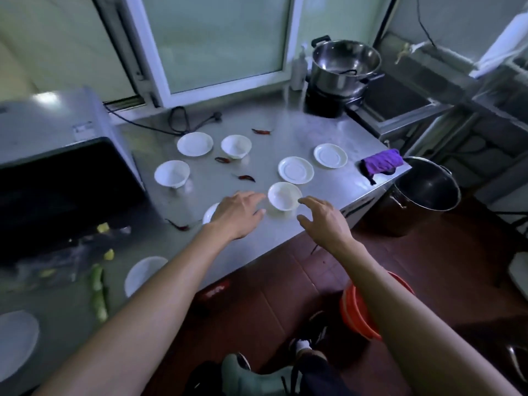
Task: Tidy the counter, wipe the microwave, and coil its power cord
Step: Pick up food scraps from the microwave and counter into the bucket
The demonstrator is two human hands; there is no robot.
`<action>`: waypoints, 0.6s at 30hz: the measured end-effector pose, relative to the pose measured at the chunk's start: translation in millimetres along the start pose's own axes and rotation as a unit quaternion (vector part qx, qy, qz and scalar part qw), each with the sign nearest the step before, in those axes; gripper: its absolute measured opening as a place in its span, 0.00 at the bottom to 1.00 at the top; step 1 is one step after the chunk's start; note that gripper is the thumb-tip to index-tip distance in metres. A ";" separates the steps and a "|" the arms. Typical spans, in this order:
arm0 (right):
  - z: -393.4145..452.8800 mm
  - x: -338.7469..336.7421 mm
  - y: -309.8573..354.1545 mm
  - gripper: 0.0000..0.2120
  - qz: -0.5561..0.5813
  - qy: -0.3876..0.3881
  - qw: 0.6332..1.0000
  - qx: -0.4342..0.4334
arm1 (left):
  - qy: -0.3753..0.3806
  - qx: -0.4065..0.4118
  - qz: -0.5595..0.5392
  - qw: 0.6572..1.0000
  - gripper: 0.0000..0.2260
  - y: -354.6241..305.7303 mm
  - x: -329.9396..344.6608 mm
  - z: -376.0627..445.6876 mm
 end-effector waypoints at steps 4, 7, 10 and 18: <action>8.6 10.1 60.5 0.20 0.007 0.006 0.998 -0.055 | -0.043 -0.048 -0.015 0.998 0.21 49.9 -20.1 -41.8; 17.0 18.5 103.7 0.19 0.003 0.010 0.995 -0.102 | -0.068 -0.085 -0.028 0.994 0.20 84.0 -31.2 -69.8; 24.4 34.1 139.7 0.19 -0.006 0.036 0.989 -0.141 | -0.090 -0.120 -0.040 0.988 0.20 113.2 -38.6 -94.4; 44.6 85.4 217.4 0.19 0.009 0.089 0.970 -0.228 | -0.130 -0.212 -0.067 0.966 0.19 176.3 -40.8 -155.0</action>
Point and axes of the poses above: each hand's wrist, its own z-axis towards the middle knuckle, its own x-axis out of the palm, y = z × x, the point moved 2 cm from there along z, towards the middle knuckle, and after that the axes turned 8 degrees about -z, right-handed, at the moved point
